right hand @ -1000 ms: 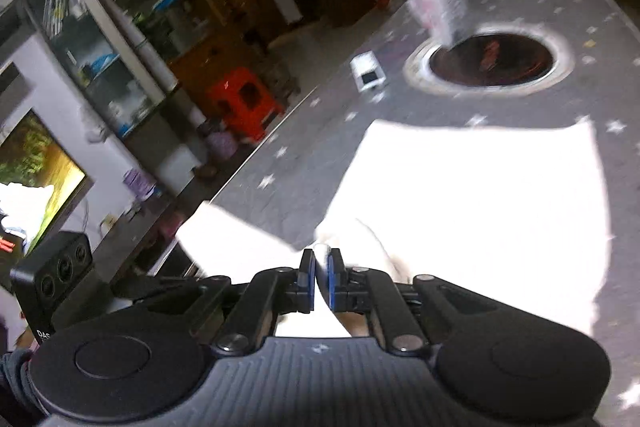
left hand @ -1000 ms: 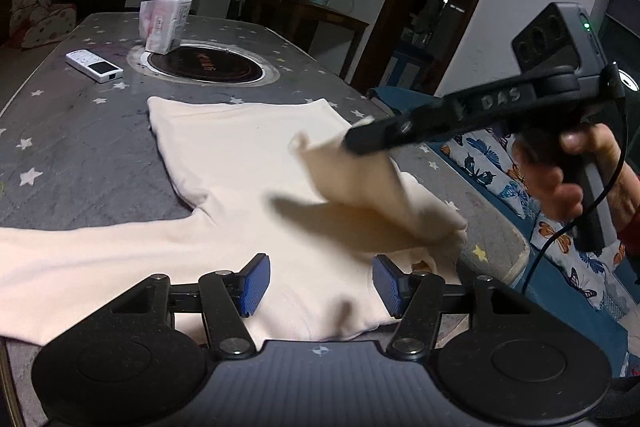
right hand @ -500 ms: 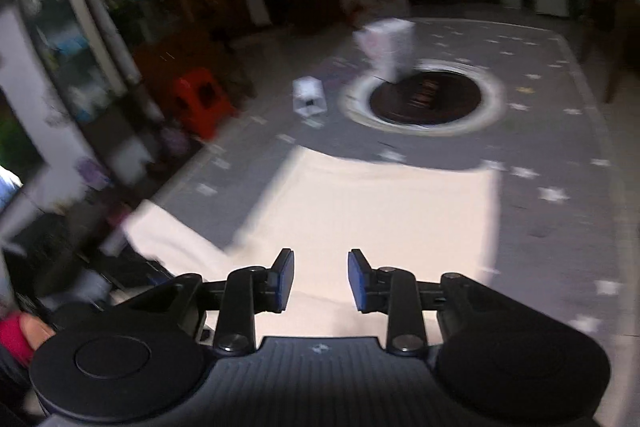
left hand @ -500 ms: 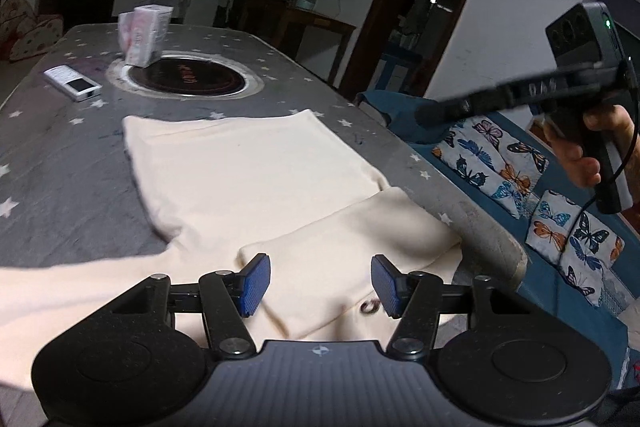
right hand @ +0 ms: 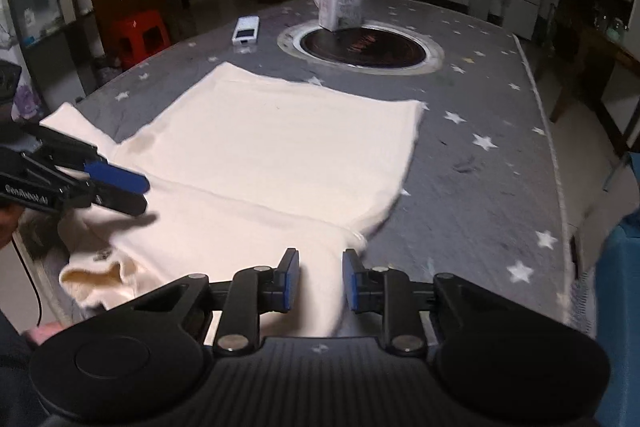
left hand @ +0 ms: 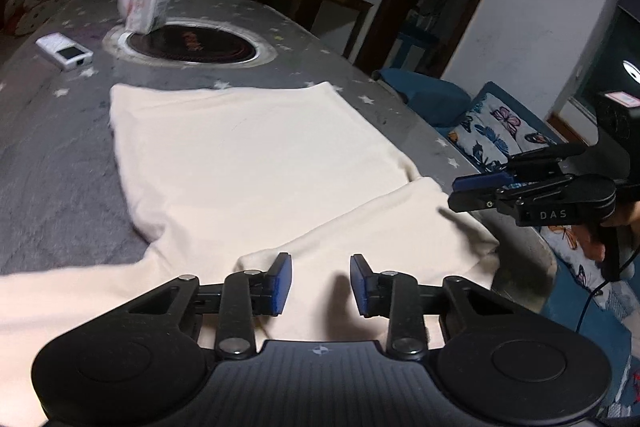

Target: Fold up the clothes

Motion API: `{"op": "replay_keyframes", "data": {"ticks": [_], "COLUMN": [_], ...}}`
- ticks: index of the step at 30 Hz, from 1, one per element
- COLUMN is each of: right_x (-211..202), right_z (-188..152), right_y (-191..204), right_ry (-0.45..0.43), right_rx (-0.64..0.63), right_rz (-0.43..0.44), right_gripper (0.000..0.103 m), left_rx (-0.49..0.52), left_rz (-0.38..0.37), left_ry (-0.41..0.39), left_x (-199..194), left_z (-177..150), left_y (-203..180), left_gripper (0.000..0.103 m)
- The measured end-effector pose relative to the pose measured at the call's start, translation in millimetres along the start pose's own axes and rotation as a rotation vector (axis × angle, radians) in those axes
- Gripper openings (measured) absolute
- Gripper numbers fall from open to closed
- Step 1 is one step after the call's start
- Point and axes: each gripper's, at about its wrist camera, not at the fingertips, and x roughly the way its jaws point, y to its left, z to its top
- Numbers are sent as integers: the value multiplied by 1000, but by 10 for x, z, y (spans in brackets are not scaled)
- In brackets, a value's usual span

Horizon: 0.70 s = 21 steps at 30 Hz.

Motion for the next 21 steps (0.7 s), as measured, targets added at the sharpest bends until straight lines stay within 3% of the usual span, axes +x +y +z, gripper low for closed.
{"op": "replay_keyframes", "data": {"ticks": [6,11,21], "right_x": [275,172,269], "right_z": [24,75,73], "right_y": [14,145,254], "right_ry": [7,-22,3], "right_rx": [7,-32,-36], "right_rz": [-3,-8,17], "right_gripper": [19,20,20], "left_rx": [-24,-34,-127], "left_rz": [14,65,384], "left_ry": [-14,-67,-191], "left_x": [-67,-336,-1080], "left_z": [1,-61,-297], "left_y": [39,75,391], "left_gripper": [32,34,39]}}
